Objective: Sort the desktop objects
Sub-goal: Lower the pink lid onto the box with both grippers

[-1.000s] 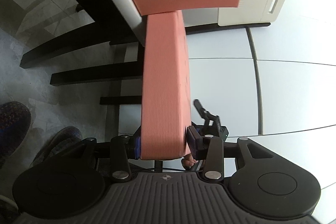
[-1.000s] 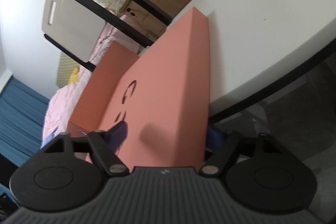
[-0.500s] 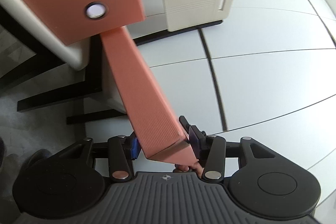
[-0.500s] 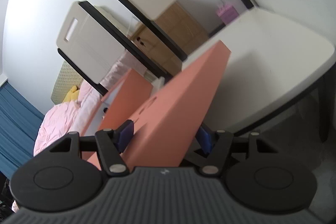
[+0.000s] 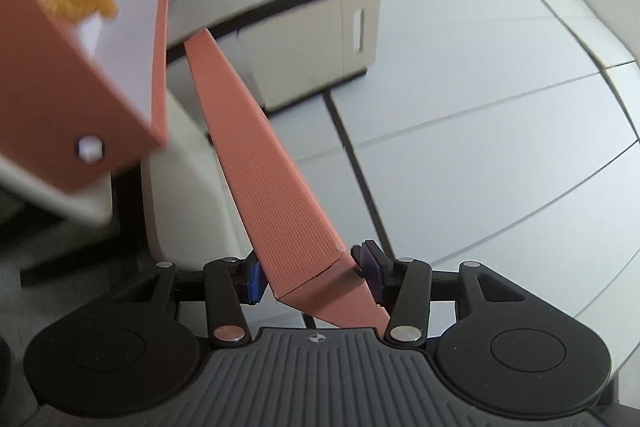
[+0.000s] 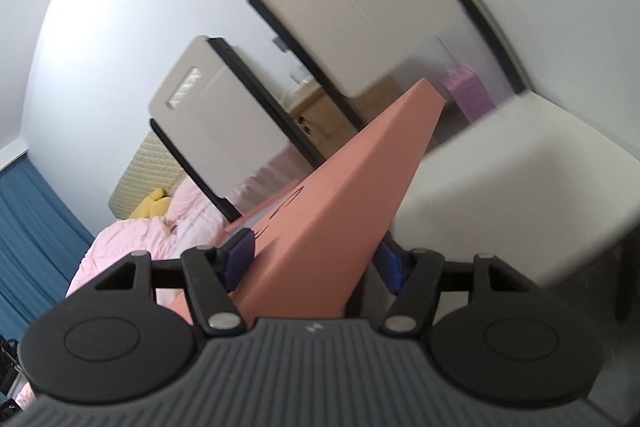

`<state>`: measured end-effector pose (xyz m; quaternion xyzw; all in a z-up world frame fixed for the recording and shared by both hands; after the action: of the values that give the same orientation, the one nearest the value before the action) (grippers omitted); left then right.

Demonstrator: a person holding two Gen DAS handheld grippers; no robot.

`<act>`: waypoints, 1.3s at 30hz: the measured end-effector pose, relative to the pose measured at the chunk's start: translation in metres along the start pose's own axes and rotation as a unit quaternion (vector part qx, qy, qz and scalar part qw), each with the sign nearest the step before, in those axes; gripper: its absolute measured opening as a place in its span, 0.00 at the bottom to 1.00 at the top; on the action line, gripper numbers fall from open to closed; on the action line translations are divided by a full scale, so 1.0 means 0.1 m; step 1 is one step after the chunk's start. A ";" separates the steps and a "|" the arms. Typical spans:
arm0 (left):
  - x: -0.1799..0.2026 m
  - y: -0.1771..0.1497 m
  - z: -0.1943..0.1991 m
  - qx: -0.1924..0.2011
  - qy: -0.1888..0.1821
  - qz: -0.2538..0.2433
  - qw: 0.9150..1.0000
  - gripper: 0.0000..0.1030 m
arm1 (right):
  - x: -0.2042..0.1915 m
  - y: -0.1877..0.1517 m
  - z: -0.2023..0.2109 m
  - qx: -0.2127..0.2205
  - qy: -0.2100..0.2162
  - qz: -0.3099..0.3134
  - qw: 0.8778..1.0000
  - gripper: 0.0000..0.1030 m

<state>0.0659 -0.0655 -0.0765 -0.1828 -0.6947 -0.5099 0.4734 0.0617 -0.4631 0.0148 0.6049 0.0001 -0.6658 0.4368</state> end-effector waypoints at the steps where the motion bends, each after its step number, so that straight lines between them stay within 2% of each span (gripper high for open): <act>1: 0.01 0.10 0.06 0.012 0.007 -0.005 1.000 0.51 | -0.08 0.03 -0.09 0.001 0.008 0.003 1.000 0.63; 6: -0.01 0.59 0.50 0.072 0.054 -0.029 0.996 0.51 | -0.39 0.09 -0.71 -0.009 0.043 0.009 0.999 0.63; 10: -0.09 0.97 0.91 0.121 0.102 -0.044 0.986 0.51 | -0.59 0.04 -1.38 -0.035 0.071 0.003 0.997 0.63; 12: -0.19 1.15 1.02 0.132 0.132 -0.047 0.981 0.52 | -0.68 0.00 -1.73 -0.047 0.083 -0.001 0.995 0.63; 16: -0.39 1.45 1.18 0.169 0.182 -0.058 0.967 0.52 | -0.75 -0.10 -2.40 -0.073 0.100 -0.010 0.992 0.63; 21: -0.54 1.65 1.35 0.199 0.239 -0.086 0.947 0.54 | -0.74 -0.29 -3.08 -0.103 0.114 -0.025 0.988 0.63; 27: -0.60 1.68 1.42 0.220 0.279 -0.120 0.927 0.55 | -0.53 -0.51 -3.48 -0.137 0.129 -0.074 0.979 0.63; 31: -0.61 1.64 1.33 0.199 0.302 -0.134 0.923 0.55 | -0.33 -0.60 -3.62 -0.149 0.118 -0.103 0.976 0.63; 34: -0.64 1.61 1.31 0.194 0.334 -0.138 0.912 0.65 | -0.29 -0.65 -3.62 -0.146 0.111 -0.102 0.978 0.62; 35: -0.64 1.59 1.33 0.197 0.343 -0.137 0.908 0.74 | -0.28 -0.67 -3.61 -0.144 0.109 -0.100 0.978 0.62; 36: -0.63 1.58 1.36 0.205 0.355 -0.135 0.902 0.80 | -0.27 -0.69 -3.59 -0.142 0.107 -0.098 0.979 0.62; 39: -0.51 1.54 1.44 0.240 0.389 -0.165 0.874 0.87 | -0.24 -0.73 -3.55 -0.134 0.104 -0.100 0.980 0.61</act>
<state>0.1359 0.1369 -0.0419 0.2671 -0.5755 -0.4283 0.6434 0.3021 -0.2166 -0.0995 0.6041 0.1949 -0.6334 0.4427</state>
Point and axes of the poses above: each gripper's, at about its wrist camera, not at the fingertips, and z roughly against the way its jaws point, x to its right, y to its top, the point moved 9 cm from there along -z, roughly the way its jaws point, and after that the axes turned 12 degrees about -z, right-handed, at the moved point
